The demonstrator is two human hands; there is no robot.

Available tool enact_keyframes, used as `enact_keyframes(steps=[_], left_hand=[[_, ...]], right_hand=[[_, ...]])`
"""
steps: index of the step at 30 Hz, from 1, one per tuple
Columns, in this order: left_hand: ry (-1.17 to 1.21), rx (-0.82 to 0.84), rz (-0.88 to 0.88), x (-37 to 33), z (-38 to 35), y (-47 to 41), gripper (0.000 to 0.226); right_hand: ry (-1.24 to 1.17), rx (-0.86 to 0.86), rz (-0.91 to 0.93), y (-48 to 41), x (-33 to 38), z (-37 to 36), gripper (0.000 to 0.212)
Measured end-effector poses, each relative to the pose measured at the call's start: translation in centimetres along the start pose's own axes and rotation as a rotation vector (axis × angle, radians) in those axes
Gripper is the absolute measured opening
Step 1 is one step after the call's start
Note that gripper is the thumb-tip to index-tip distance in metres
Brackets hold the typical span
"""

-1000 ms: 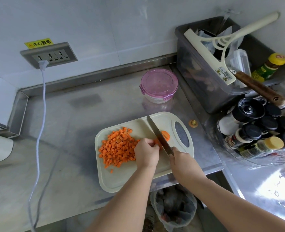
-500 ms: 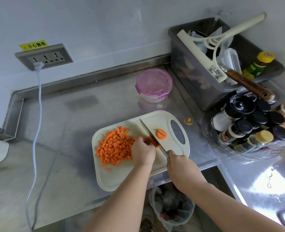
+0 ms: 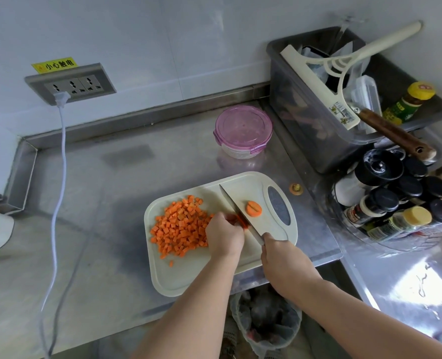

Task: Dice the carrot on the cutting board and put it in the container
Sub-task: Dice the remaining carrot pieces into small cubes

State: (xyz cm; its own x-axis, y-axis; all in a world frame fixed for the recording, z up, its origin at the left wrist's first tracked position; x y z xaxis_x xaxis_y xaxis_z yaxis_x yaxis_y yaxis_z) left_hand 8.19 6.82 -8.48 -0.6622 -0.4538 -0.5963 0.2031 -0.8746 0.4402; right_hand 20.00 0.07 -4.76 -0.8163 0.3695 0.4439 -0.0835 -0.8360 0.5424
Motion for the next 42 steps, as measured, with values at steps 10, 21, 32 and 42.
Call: enact_keyframes(steps=[10, 21, 32, 42], left_hand=[[-0.066, -0.015, -0.006, -0.4, 0.6, 0.5, 0.018], [-0.032, 0.039, -0.009, -0.8, 0.8, 0.9, 0.019], [-0.326, -0.084, -0.69, -7.6, 10.1, 0.6, 0.04], [-0.942, 0.362, -0.757, -5.3, 2.1, 2.4, 0.048]], right_hand=[[-0.019, 0.013, -0.054, -2.0, -1.0, -1.8, 0.035], [-0.107, -0.119, 0.119, -0.3, -1.3, 0.4, 0.026], [0.275, -0.126, 0.316, 0.4, -0.9, 0.6, 0.03], [0.506, -0.187, 0.465, 0.0, -3.9, 1.7, 0.05]])
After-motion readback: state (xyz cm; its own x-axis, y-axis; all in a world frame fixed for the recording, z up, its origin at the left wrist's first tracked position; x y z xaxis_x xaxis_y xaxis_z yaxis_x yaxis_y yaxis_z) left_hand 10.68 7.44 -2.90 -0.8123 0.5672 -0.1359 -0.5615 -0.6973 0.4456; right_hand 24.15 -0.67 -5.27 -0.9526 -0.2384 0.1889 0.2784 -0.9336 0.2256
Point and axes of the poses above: each hand's wrist, its own y-axis away from the middle knuckle, its own z-axis out of the back of the hand, x = y × z, the point moved 7 cm from there along -y, towards the middle knuckle, and after that the axes turned 13 degrees about -y, right-handed, at the moved point
